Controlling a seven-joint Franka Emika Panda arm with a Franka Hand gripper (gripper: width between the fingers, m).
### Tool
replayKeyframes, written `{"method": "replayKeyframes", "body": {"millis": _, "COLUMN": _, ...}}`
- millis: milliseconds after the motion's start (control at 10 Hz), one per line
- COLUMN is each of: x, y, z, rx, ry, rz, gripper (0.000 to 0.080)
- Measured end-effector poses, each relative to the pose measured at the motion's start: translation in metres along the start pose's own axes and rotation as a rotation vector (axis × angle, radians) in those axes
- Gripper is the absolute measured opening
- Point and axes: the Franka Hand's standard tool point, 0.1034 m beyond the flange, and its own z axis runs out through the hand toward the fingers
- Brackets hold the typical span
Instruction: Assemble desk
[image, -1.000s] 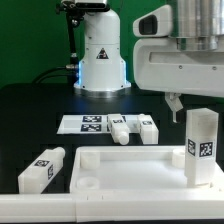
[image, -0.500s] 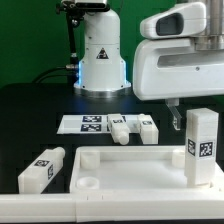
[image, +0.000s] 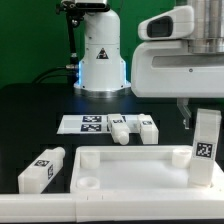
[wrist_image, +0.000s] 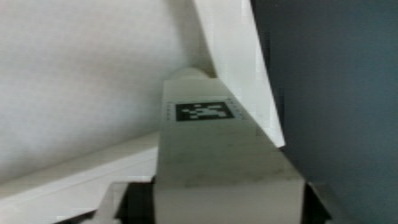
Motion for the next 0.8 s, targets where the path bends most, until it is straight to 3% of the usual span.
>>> {"method": "replayKeyframes", "body": {"millis": 100, "x": 0.0002, "y": 0.0007, "z": 0.0002, "rx": -0.001, "ry": 0.001, "rz": 0.064, "gripper": 0.0293}}
{"method": "replayKeyframes", "body": {"millis": 400, "x": -0.0029, "y": 0.0037, "z": 0.0009, "rx": 0.016, "ry": -0.002, "rz": 0.59, "gripper": 0.0291}}
{"method": "replayKeyframes", "body": {"millis": 500, "x": -0.0048, "y": 0.0016, "z": 0.0006, "rx": 0.01, "ry": -0.013, "rz": 0.726, "gripper": 0.0291}}
{"method": "replayKeyframes", "body": {"millis": 800, "x": -0.0052, "y": 0.0005, "z": 0.0009, "rx": 0.017, "ry": -0.022, "rz": 0.897, "gripper": 0.0288}}
